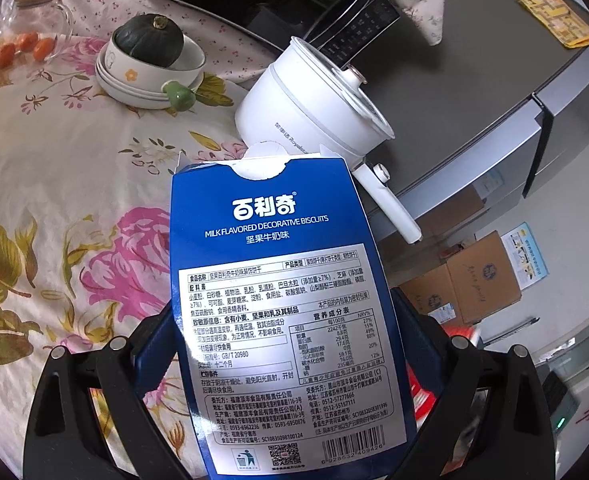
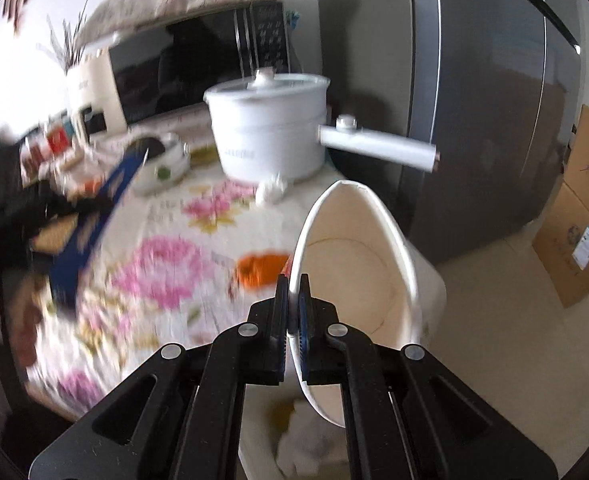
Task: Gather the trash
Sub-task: 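Carry the red noodle cup over the bin and open the right tool, then carry the blue biscuit box over the bin and open the left tool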
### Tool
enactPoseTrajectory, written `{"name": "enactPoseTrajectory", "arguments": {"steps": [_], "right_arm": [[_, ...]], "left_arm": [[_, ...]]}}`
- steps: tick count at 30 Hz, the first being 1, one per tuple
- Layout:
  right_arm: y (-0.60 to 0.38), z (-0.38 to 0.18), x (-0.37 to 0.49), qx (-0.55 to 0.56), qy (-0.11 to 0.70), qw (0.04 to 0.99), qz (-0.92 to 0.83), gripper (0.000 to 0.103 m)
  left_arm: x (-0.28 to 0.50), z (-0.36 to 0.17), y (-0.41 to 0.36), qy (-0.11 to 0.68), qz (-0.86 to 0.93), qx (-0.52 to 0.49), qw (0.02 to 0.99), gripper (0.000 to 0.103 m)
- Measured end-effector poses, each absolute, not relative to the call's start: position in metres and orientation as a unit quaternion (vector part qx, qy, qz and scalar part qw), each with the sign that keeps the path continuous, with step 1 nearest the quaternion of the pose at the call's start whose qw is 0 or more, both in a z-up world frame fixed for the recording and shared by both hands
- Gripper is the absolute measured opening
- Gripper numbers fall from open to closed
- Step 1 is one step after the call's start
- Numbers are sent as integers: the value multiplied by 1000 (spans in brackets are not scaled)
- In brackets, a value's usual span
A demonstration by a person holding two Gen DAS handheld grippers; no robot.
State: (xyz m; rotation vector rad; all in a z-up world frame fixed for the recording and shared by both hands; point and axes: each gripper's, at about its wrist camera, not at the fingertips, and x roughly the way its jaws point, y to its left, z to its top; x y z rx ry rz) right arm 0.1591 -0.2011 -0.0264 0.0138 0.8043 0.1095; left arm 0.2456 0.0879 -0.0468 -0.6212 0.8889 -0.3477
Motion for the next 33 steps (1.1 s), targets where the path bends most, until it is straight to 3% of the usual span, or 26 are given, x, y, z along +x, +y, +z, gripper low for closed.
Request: {"name": "enactPoseTrajectory", "arguments": {"steps": [8, 12, 20, 27, 33], "right_arm": [[-203, -78, 133, -14, 486, 873, 35, 7], [-206, -87, 122, -30, 499, 866, 28, 44], [-241, -75, 113, -9, 470, 881, -56, 60], [-283, -55, 101, 4, 404, 896, -185, 85], [-319, -45, 91, 45, 376, 893, -242, 91]], "left_arm": [[239, -46, 81, 422, -179, -286, 841, 93], [238, -47, 71, 426, -191, -280, 839, 93], [237, -54, 40, 440, -211, -261, 833, 93], [236, -61, 4, 458, -249, -250, 816, 93], [227, -69, -41, 478, -287, -214, 802, 93]]}}
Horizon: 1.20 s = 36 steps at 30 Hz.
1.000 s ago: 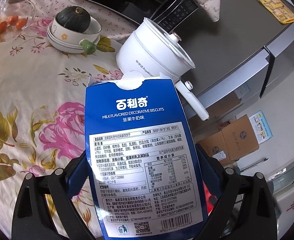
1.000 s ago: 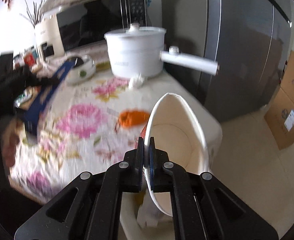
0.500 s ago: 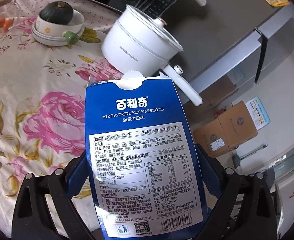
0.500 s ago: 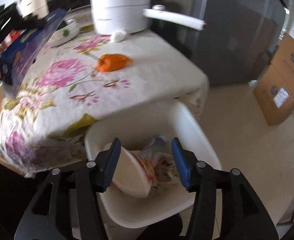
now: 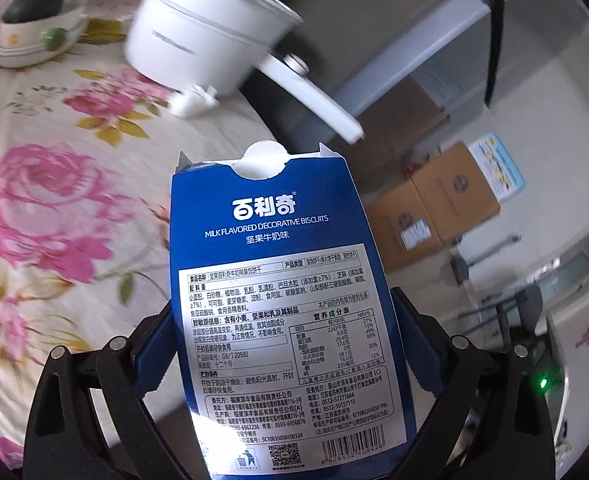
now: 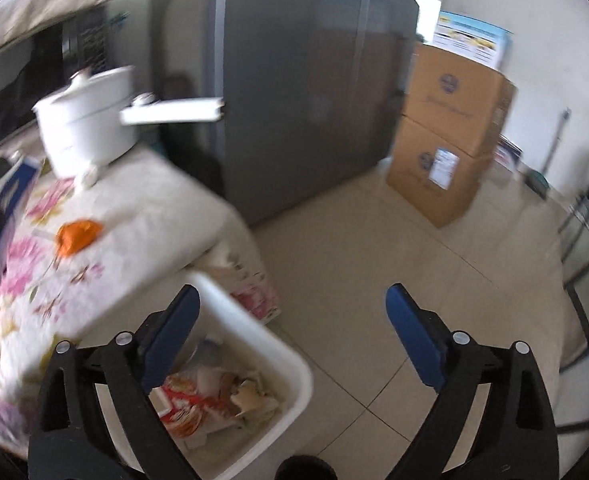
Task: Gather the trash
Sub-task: 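Carry the blue biscuit box over the bin and open the left tool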
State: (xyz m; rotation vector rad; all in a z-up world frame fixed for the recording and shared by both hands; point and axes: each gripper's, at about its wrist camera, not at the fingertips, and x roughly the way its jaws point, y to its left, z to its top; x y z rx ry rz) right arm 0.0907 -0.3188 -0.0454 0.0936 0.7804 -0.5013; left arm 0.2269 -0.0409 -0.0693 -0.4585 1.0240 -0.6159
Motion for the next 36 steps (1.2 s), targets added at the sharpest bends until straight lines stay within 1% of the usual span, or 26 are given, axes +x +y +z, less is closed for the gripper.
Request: {"name": "enactPoseTrajectory", "arguments": {"steps": [10, 19, 27, 29, 32, 36], "right_arm": [[-343, -40, 79, 69, 349, 887, -296, 94], [-357, -42, 76, 83, 350, 879, -313, 94], [-360, -42, 78, 90, 352, 878, -313, 94], [-361, -42, 77, 93, 350, 877, -314, 94], [-365, -41, 75, 101, 350, 876, -315, 94], [-366, -43, 77, 104, 355, 875, -312, 94]], "left_arm": [[204, -83, -103, 502, -339, -157, 780, 93], [188, -104, -149, 536, -360, -87, 759, 93], [189, -123, -161, 572, -350, -40, 741, 94], [188, -124, -163, 571, -344, -26, 745, 96], [185, -123, -166, 564, -334, 5, 756, 96], [182, -120, -162, 558, -328, 24, 762, 96]]}}
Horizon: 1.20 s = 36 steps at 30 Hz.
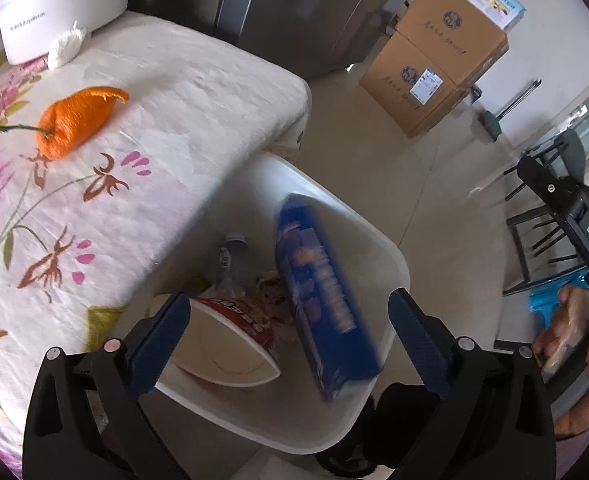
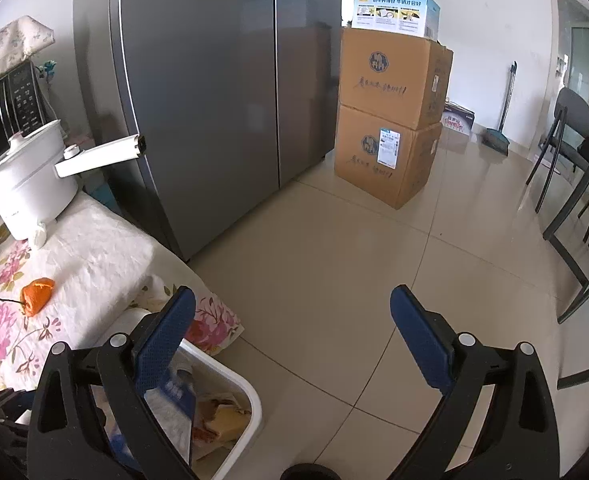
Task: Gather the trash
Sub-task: 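Carry the blue biscuit box over the bin and open the left tool, then reach the left tool to the orange peel and close on it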
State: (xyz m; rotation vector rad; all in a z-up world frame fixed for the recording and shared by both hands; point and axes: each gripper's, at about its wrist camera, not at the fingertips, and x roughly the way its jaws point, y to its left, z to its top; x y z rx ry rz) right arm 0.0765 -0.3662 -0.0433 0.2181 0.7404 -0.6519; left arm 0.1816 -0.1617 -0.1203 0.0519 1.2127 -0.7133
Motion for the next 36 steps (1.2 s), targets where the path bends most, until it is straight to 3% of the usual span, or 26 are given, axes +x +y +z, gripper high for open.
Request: {"name": "enactPoseTrajectory", "arguments": {"steps": [22, 30, 36], "right_arm": [[-340, -62, 96, 83, 410, 872, -254, 96], [-334, -69, 102, 77, 426, 868, -244, 96], [-329, -72, 111, 78, 433, 866, -237, 96]], "left_arm": [[273, -75, -109, 480, -216, -17, 850, 96], [301, -75, -108, 462, -196, 22, 865, 96], [320, -104, -117, 502, -193, 92, 838, 96]]}}
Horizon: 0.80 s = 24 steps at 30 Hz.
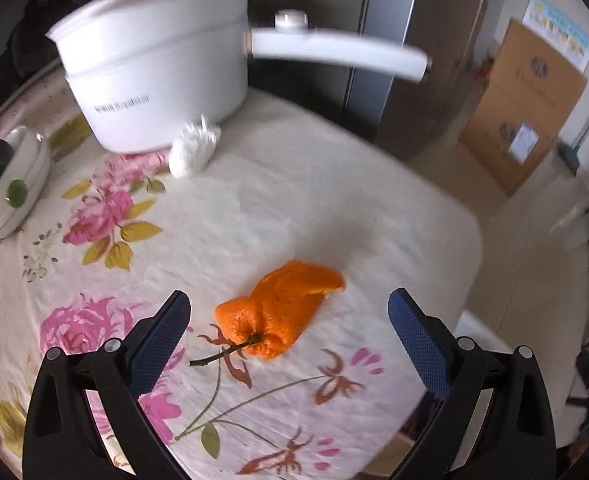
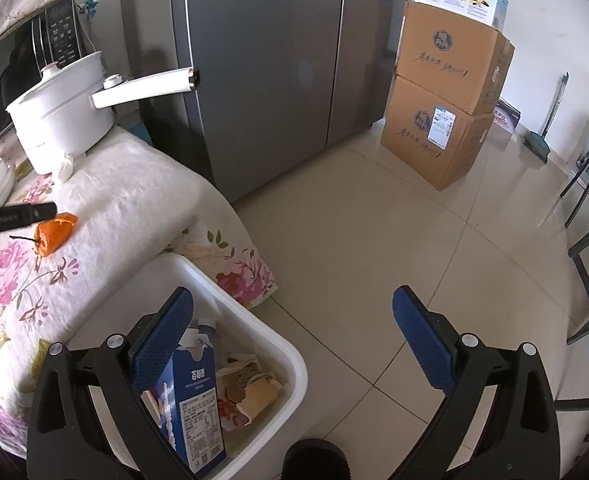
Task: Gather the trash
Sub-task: 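Reach the left tool to the orange peel and close on it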
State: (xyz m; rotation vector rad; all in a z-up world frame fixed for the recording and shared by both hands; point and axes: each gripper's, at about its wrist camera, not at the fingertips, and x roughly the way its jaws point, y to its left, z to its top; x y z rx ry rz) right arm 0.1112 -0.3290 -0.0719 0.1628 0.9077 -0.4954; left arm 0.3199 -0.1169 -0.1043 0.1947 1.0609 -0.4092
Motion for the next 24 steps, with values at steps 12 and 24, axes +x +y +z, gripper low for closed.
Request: {"name": "enactPoseTrajectory", "arguments": {"steps": [12, 24], "right_arm": [[-317, -75, 124, 70, 444, 865, -224, 96], [-293, -74, 141, 67, 441, 872, -203, 96]], "left_arm": [[332, -140, -102, 535, -185, 94, 819, 76], [314, -121, -76, 513, -196, 88, 831, 33]]}}
